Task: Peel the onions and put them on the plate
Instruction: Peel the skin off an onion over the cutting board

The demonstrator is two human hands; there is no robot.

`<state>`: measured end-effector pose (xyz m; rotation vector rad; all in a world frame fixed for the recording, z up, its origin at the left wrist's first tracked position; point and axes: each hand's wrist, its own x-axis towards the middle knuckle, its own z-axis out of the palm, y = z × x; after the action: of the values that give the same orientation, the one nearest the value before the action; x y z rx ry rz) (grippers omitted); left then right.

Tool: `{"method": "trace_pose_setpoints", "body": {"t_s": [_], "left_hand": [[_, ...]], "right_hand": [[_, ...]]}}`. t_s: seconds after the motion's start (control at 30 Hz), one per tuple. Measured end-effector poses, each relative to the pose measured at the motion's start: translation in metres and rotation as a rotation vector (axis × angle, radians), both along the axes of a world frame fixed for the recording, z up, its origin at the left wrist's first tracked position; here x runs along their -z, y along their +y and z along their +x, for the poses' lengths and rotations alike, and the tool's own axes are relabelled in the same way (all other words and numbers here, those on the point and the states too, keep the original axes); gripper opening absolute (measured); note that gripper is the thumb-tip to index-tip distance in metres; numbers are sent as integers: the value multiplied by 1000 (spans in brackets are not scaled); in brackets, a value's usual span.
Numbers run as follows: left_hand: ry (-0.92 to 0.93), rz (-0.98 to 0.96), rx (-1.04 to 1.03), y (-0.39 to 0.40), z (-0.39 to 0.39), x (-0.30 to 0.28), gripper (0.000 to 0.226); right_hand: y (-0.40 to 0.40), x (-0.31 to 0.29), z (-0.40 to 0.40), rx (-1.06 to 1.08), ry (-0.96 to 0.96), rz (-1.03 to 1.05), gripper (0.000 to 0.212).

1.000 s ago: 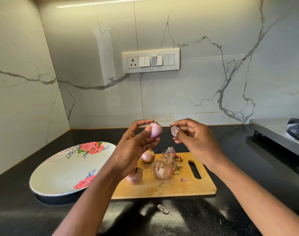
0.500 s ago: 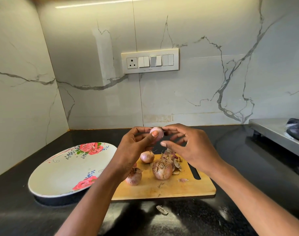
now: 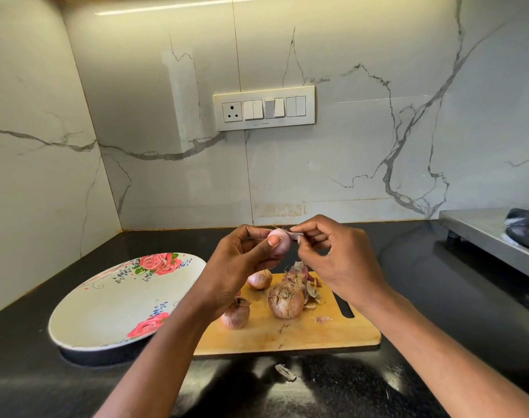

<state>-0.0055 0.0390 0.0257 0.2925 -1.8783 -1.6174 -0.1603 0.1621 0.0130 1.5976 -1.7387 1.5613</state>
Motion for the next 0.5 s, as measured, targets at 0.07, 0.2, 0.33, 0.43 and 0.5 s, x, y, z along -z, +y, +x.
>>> {"method": "trace_pose_setpoints", "body": {"t_s": [0.07,0.2,0.33,0.43,0.5], "left_hand": [[-6,-28,11,-1,1,-1,41],[-27,-143,-24,-2,2,-1,44],[-21,-216,-51,-3,2,-1,40],[-20,-257,-73,-4,0,1,40],[-18,-297,-116,-5,0,2,41]], "right_hand": [[0,-1,-2,-40,-74,24,16],[4,-6,-5,-75,-83,83,19],[6,-10,-4,-68,-44,97,21],[6,-10,-5,-45,-13,90,21],[6,-8,-7,-7,58,84,25]]}}
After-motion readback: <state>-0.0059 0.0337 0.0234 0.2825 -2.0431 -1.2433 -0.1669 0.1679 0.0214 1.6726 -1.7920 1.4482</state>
